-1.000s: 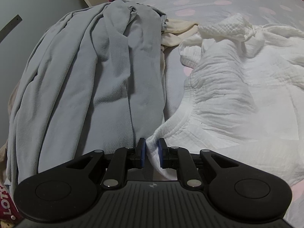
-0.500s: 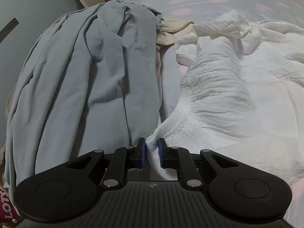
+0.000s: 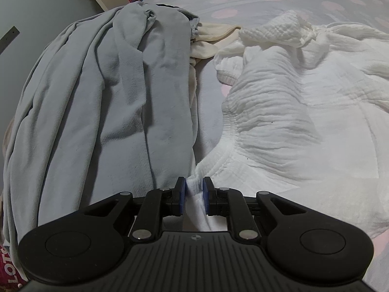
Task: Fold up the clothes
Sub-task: 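Hold the white cloth with the left gripper while the right gripper regrasps its edge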
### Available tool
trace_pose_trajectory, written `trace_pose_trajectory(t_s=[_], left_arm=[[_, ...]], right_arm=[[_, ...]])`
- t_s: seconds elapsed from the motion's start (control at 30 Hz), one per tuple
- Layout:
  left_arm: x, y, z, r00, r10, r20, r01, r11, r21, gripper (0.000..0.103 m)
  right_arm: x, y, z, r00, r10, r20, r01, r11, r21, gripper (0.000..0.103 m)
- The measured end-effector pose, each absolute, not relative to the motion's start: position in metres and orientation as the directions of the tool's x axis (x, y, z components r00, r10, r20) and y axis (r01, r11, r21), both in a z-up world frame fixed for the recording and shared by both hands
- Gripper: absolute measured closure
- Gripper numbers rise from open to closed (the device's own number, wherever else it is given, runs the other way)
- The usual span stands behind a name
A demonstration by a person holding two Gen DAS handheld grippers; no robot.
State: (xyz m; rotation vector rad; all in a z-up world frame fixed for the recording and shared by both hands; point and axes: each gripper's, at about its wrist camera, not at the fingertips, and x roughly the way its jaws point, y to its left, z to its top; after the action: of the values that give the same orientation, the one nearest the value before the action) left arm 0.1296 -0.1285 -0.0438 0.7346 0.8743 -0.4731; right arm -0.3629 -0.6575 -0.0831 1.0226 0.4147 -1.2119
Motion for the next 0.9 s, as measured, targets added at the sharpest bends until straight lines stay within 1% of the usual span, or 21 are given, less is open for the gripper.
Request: trace_pose_trajectory(t_s=[0.07,0.13,0.2,0.27,0.3,0.43,0.47,0.5,0.57,0.6,0.67,0.77,0.9], left_arm=[[0.130,-0.128,-0.044,0.564,-0.077,-0.822,0.641,0.669,0.377,0.090],[0.131,-0.128,-0.043,0.563,-0.076,-0.823,0.638,0.673,0.374,0.090],[0.131,-0.127,-0.042,0.562,-0.081,-0.823,0.636,0.678,0.368,0.090],[0.131,-0.126,-0.038,0.563,-0.089,-0.821,0.633,0.685,0.360,0.091],[0.131,-0.125,-0.037,0.564,-0.093,-0.821,0.632,0.689,0.356,0.091],[0.131,-0.122,-0.029,0.569,-0.119,-0.814,0.630,0.699,0.338,0.091],[0.130,-0.120,-0.029,0.567,-0.123,-0.814,0.630,0.701,0.334,0.091],[0.131,-0.120,-0.029,0.566,-0.125,-0.815,0.631,0.702,0.331,0.091],[0.130,-0.118,-0.028,0.565,-0.126,-0.815,0.630,0.704,0.328,0.091],[0.130,-0.117,-0.028,0.565,-0.125,-0.816,0.629,0.705,0.327,0.091],[0.129,-0.115,-0.027,0.564,-0.125,-0.816,0.626,0.710,0.323,0.091],[0.129,-0.114,-0.027,0.563,-0.123,-0.818,0.622,0.714,0.321,0.091],[0.132,-0.117,-0.032,0.564,-0.107,-0.819,0.619,0.712,0.333,0.091]], right_arm=[[-0.355,-0.660,-0.088,0.342,-0.560,-0.755,0.911,0.001,0.412,0.073],[-0.348,-0.664,-0.092,0.336,-0.550,-0.764,0.916,0.003,0.401,0.077],[-0.343,-0.666,-0.092,0.332,-0.543,-0.771,0.919,0.004,0.393,0.094],[-0.342,-0.665,-0.086,0.324,-0.555,-0.766,0.923,0.008,0.385,0.101],[-0.343,-0.663,-0.081,0.323,-0.568,-0.757,0.922,0.010,0.386,0.103],[-0.356,-0.655,-0.067,0.318,-0.594,-0.739,0.916,-0.009,0.402,0.103],[-0.360,-0.652,-0.066,0.322,-0.591,-0.739,0.912,-0.016,0.410,0.103],[-0.365,-0.650,-0.067,0.326,-0.584,-0.744,0.908,-0.027,0.419,0.098],[-0.373,-0.647,-0.072,0.339,-0.563,-0.754,0.896,-0.052,0.441,0.094],[-0.375,-0.645,-0.075,0.350,-0.551,-0.757,0.890,-0.056,0.453,0.085],[-0.373,-0.643,-0.078,0.348,-0.539,-0.767,0.895,-0.053,0.443,0.075],[-0.369,-0.644,-0.082,0.358,-0.524,-0.773,0.897,-0.035,0.440,0.072],[-0.359,-0.651,-0.092,0.365,-0.512,-0.778,0.893,-0.044,0.447,0.072]])
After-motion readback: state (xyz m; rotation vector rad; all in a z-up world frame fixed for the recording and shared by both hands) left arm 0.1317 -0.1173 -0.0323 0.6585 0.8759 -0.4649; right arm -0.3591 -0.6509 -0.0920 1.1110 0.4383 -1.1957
